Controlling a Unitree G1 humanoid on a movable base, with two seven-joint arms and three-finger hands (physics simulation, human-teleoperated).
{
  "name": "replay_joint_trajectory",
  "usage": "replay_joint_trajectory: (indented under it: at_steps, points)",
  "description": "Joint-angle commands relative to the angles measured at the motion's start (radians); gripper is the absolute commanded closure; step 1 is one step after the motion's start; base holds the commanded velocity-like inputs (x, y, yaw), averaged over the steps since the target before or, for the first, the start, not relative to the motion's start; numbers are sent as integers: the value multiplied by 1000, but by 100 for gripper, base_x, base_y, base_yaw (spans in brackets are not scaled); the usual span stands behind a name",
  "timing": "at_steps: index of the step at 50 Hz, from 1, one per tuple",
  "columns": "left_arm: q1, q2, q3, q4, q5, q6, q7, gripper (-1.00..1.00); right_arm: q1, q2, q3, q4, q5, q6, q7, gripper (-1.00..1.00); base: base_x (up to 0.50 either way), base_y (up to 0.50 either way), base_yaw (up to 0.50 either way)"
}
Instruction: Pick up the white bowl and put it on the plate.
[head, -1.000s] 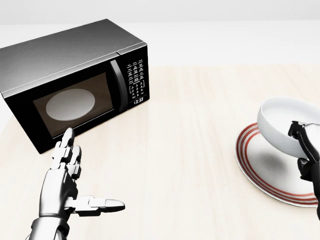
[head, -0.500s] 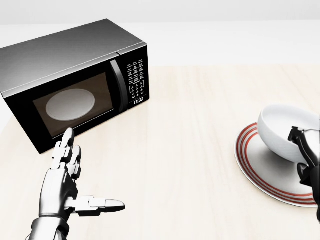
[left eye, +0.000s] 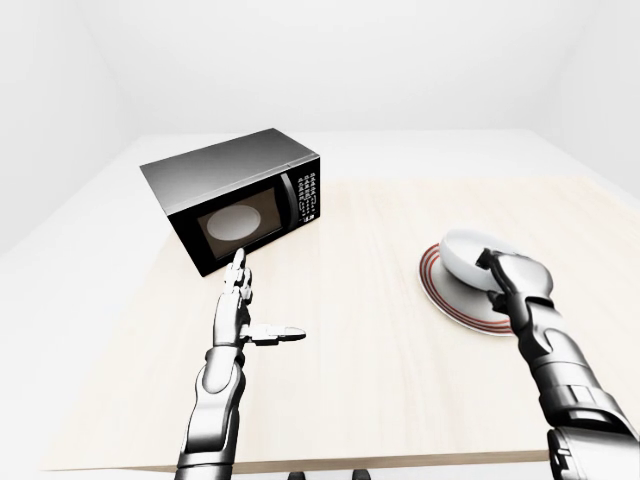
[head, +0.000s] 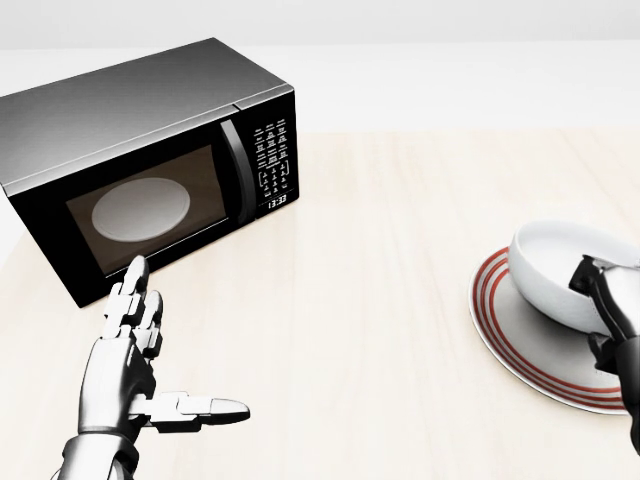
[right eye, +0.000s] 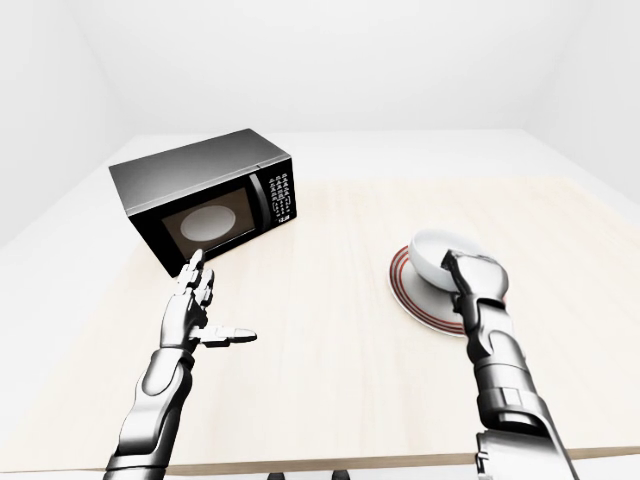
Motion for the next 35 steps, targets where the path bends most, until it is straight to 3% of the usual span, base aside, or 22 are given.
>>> replay_joint_trajectory:
  at_steps: [1, 2, 6, 15, 24, 35]
  points:
    - [0, 0, 0, 0, 0, 0, 0, -100, -1, -5, -8, -26, 0, 7, -17, -61, 0, 0, 0]
    - [0, 0, 0, 0, 0, 0, 0, -100, -1, -5, -9, -27, -2, 10, -14, -100, 0, 0, 0]
    - [0, 0, 0, 0, 0, 0, 0, -100, -5, -5, -9, -19, -2, 7, -16, -100, 0, 0, 0]
    - [0, 0, 0, 0, 0, 0, 0, -100, 40, 3, -46, -188, -1, 38, 79, -100, 0, 0, 0]
    - [0, 0, 0, 0, 0, 0, 0, -100, 84, 31, -134, -606, 15, 111, 324, -100, 0, 0, 0]
    - [0, 0, 0, 0, 0, 0, 0, -100, 5, -15, -215, -936, 70, 113, 578, -100, 0, 0, 0]
